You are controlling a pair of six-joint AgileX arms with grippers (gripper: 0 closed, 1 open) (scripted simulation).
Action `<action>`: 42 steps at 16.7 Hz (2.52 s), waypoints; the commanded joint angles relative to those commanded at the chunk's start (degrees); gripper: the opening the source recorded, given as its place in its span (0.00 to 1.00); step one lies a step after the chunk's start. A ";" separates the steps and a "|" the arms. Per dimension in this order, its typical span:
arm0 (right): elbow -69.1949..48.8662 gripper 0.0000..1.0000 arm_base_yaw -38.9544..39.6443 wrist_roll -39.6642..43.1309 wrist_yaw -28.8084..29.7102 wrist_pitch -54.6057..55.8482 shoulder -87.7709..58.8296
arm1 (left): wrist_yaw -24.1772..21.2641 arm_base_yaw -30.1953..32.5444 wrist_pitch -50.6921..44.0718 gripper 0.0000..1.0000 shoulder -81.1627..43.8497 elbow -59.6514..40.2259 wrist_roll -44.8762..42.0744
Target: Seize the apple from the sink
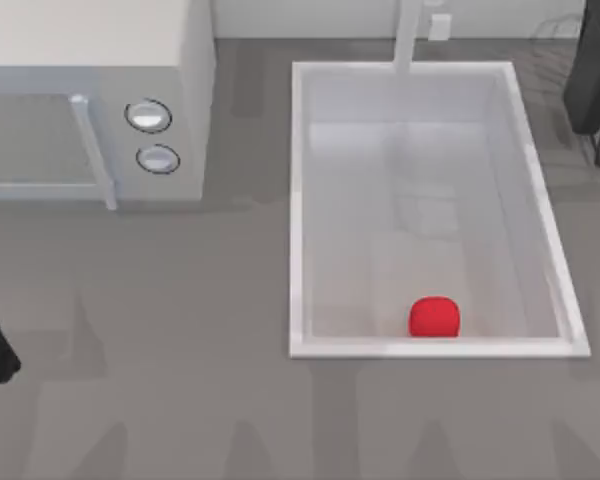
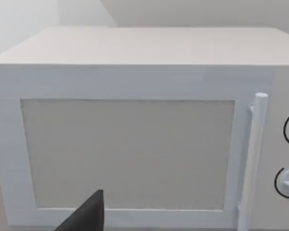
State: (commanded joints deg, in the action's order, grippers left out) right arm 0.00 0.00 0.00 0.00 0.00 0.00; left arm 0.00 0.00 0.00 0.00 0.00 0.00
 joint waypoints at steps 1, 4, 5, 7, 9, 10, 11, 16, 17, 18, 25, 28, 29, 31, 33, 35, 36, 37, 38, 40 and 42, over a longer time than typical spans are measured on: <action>0.00 1.00 0.00 0.00 0.00 0.00 0.00 | 0.00 0.00 0.00 1.00 0.00 0.00 0.00; 0.00 1.00 0.00 0.00 0.00 0.00 0.00 | 0.00 0.00 0.00 1.00 0.00 0.00 0.00; 0.00 1.00 0.00 0.00 0.00 0.00 0.00 | 0.00 0.00 0.00 1.00 0.00 0.00 0.00; 0.00 1.00 0.00 0.00 0.00 0.00 0.00 | 0.00 0.00 0.00 1.00 0.00 0.00 0.00; 0.00 1.00 0.00 0.00 0.00 0.00 0.00 | 0.00 0.00 0.00 1.00 0.00 0.00 0.00; 0.00 1.00 0.00 0.00 0.00 0.00 0.00 | 0.00 0.00 0.00 1.00 0.00 0.00 0.00; 0.00 1.00 0.00 0.00 0.00 0.00 0.00 | 0.00 0.00 0.00 1.00 0.00 0.00 0.00; 0.00 1.00 0.00 0.00 0.00 0.00 0.00 | 0.00 0.00 0.00 1.00 0.00 0.00 0.00; 0.00 1.00 0.00 0.00 0.00 0.00 0.00 | 0.00 0.00 0.00 1.00 0.00 0.00 0.00; 0.00 1.00 0.00 0.00 0.00 0.00 0.00 | 0.00 0.00 0.00 1.00 0.00 0.00 0.00; -0.55 1.00 0.17 -0.18 0.00 -0.37 -0.57 | 0.00 0.00 0.00 1.00 0.00 0.00 0.00; -5.50 1.00 1.76 -1.82 0.01 -3.70 -5.95 | 0.00 0.00 0.00 1.00 0.00 0.00 0.00; -8.11 1.00 2.59 -2.69 0.01 -5.45 -8.96 | 0.00 0.00 0.00 1.00 0.00 0.00 0.00; -14.46 1.00 4.63 -4.79 0.02 -9.73 -16.75 | 0.00 0.00 0.00 1.00 0.00 0.00 0.00; -22.01 1.00 7.04 -7.29 0.03 -14.81 -26.53 | 0.00 0.00 0.00 1.00 0.00 0.00 0.00; -30.44 1.00 9.72 -10.07 0.04 -20.44 -37.77 | 0.00 0.00 0.00 1.00 0.00 0.00 0.00; -34.87 1.00 11.12 -11.53 0.05 -23.40 -43.77 | 0.00 0.00 0.00 1.00 0.00 0.00 0.00; -39.39 1.00 12.56 -13.01 0.05 -26.41 -49.93 | 0.00 0.00 0.00 1.00 0.00 0.00 0.00; -43.95 1.00 14.00 -14.50 0.06 -29.45 -56.19 | 0.00 0.00 0.00 1.00 0.00 0.00 0.00; -53.01 1.00 16.87 -17.47 0.07 -35.48 -68.74 | 0.00 0.00 0.00 1.00 0.00 0.00 0.00; -61.70 1.00 19.62 -20.33 0.08 -41.26 -80.91 | 0.00 0.00 0.00 1.00 0.00 0.00 0.00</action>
State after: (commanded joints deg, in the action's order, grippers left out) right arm -61.70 19.62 -20.33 0.08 -41.26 -80.91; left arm 0.00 0.00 0.00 0.00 0.00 0.00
